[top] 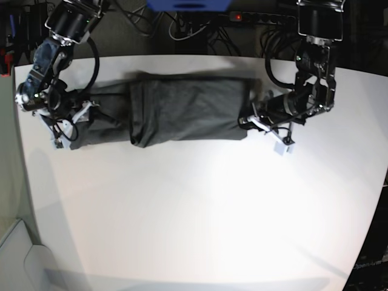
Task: Layout the t-shirt on the table in an organized manner, then fold the t-shirt properly
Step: 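Fold the bundle end with the right gripper toward the left gripper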
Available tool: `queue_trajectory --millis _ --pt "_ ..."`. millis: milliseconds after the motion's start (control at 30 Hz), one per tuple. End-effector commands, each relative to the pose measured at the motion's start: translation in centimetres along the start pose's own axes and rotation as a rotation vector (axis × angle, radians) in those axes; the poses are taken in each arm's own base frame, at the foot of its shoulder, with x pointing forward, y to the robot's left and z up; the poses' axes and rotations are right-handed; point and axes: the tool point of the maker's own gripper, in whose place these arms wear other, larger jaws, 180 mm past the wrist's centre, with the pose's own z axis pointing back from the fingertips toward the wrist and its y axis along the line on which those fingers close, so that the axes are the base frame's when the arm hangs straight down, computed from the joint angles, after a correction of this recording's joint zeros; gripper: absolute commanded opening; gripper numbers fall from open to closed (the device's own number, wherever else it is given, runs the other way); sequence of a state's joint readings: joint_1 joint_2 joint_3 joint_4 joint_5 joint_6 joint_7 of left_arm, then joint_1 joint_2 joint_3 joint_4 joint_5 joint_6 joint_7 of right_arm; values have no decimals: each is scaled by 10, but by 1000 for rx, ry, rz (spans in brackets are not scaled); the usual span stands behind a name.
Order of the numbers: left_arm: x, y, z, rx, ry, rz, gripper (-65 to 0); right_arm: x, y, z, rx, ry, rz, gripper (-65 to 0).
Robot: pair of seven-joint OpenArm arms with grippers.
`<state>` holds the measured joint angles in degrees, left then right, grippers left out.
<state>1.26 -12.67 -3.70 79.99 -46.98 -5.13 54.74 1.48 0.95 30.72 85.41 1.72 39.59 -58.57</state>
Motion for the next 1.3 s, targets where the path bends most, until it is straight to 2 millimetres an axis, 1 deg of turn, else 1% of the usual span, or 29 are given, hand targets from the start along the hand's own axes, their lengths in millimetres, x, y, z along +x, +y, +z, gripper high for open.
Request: queue_trajectory --millis 0,67,100,167,200,300,367,400,433,500,633,700,800,900,933,967,1067,1167,1267 --pt "9 2 4 15 -19 -16 -648 -42 10 -9 25 162 -2 -318" --pt "9 2 4 18 -19 -19 -648 -41 11 -9 27 162 -1 -396" --pt "9 3 4 20 -20 -19 -648 -41 14 -9 31 162 -3 -457" --pt "9 3 4 20 -20 -19 -648 -40 16 -9 33 158 -4 -601" --pt "9 3 4 20 -19 -18 -648 -41 16 -9 33 163 -4 -650" --pt "8 5 3 23 -17 -14 -648 -40 14 -6 23 153 0 -648" --pt "8 5 3 26 -17 -12 -648 -33 10 3 -5 121 12 -650" --pt "8 6 3 28 -17 -9 -648 -26 12 8 -13 91 16 -650" --pt "8 6 3 29 -16 -7 -648 -18 14 15 -20 54 20 -650" --pt "8 6 3 29 -16 -7 -648 6 12 36 -54 -32 39 -650" --pt "8 6 3 29 -16 -7 -648 29 18 72 -100 -120 74 -650" --pt "8 6 3 30 -16 -6 -648 40 24 86 -94 -154 91 -650" --pt "7 7 3 31 -15 -5 -648 44 42 89 -31 -148 126 -650" --pt "7 7 3 31 -15 -5 -648 45 57 90 46 -164 123 -650" --pt "7 7 3 31 -15 -5 -648 40 64 90 82 -157 119 -650" --pt "7 7 3 31 -15 -5 -648 40 72 90 124 -165 118 -650" --pt "7 7 3 31 -15 -5 -648 58 117 97 314 -264 154 -650" --pt "7 7 3 31 -15 -5 -648 71 146 107 440 -334 172 -650" --pt "7 7 3 31 -15 -5 -648 78 178 116 557 -368 214 -650"
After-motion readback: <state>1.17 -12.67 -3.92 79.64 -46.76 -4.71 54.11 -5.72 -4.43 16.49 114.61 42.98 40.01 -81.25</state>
